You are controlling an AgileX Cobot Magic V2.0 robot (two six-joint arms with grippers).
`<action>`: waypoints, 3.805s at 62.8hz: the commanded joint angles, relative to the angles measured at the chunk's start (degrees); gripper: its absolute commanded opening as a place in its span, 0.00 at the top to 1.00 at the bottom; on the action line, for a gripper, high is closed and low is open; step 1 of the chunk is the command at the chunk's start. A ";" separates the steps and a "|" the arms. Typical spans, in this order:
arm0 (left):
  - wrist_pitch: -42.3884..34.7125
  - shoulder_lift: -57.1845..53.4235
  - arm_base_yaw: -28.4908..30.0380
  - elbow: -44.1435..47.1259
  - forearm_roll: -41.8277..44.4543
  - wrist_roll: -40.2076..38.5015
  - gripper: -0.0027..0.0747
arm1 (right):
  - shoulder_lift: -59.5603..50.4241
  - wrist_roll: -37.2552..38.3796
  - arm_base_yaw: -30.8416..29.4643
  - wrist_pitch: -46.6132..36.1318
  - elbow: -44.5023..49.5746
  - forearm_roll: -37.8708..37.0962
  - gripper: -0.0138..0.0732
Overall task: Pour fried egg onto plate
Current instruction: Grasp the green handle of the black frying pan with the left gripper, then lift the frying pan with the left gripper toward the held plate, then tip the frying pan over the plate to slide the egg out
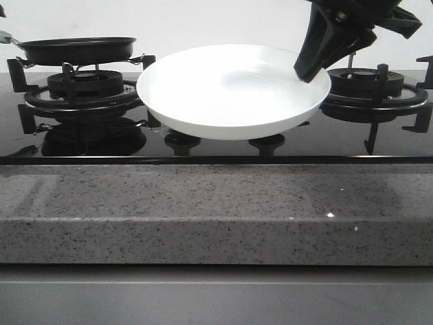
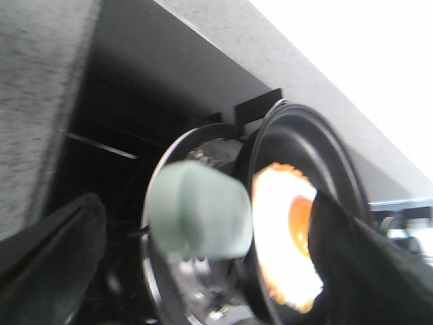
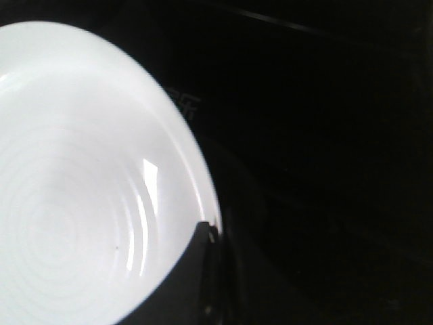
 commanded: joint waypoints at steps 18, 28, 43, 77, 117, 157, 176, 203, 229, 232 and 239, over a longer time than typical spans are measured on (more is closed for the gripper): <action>6.20 2.57 0.72 -5.19 -14.64 1.92 0.25 | -2.49 -0.31 -0.04 -2.53 -1.50 1.22 0.98; 7.14 2.71 1.31 -5.19 -15.51 2.20 0.39 | -2.49 -0.31 -0.04 -2.53 -1.50 1.22 0.98; 8.20 2.71 1.31 -5.19 -15.49 2.20 0.58 | -2.49 -0.31 -0.04 -2.53 -1.50 1.22 0.98; 12.54 2.71 1.31 -5.19 -19.81 5.10 0.99 | -2.49 -0.31 -0.04 -2.53 -1.50 1.22 0.98; 13.50 -10.60 -1.45 -5.19 -18.63 9.11 0.99 | -2.49 -0.31 -0.04 -2.53 -1.50 1.22 0.98; 1.78 -28.35 -21.22 -2.79 2.86 11.68 0.99 | -2.49 -0.31 -0.04 -2.53 -1.50 1.22 0.98; -9.95 -29.89 -34.34 -1.94 13.12 12.06 0.99 | -2.49 -0.31 -0.04 -2.53 -1.50 1.22 0.98; -23.25 -29.89 -50.57 -1.94 33.79 12.06 0.99 | -2.49 -0.31 -0.04 -2.53 -1.50 1.22 0.98; -24.63 -29.89 -52.27 -1.94 39.43 12.06 0.99 | -2.49 -0.31 -0.04 -2.53 -1.50 1.22 0.98; -24.63 -29.89 -52.27 -1.94 39.43 12.06 0.99 | -2.49 -0.31 -0.04 -2.53 -1.50 1.22 0.98; -24.76 -30.00 -52.27 -1.94 39.43 12.06 0.99 | -2.49 -0.31 -0.04 -2.53 -1.50 1.22 0.98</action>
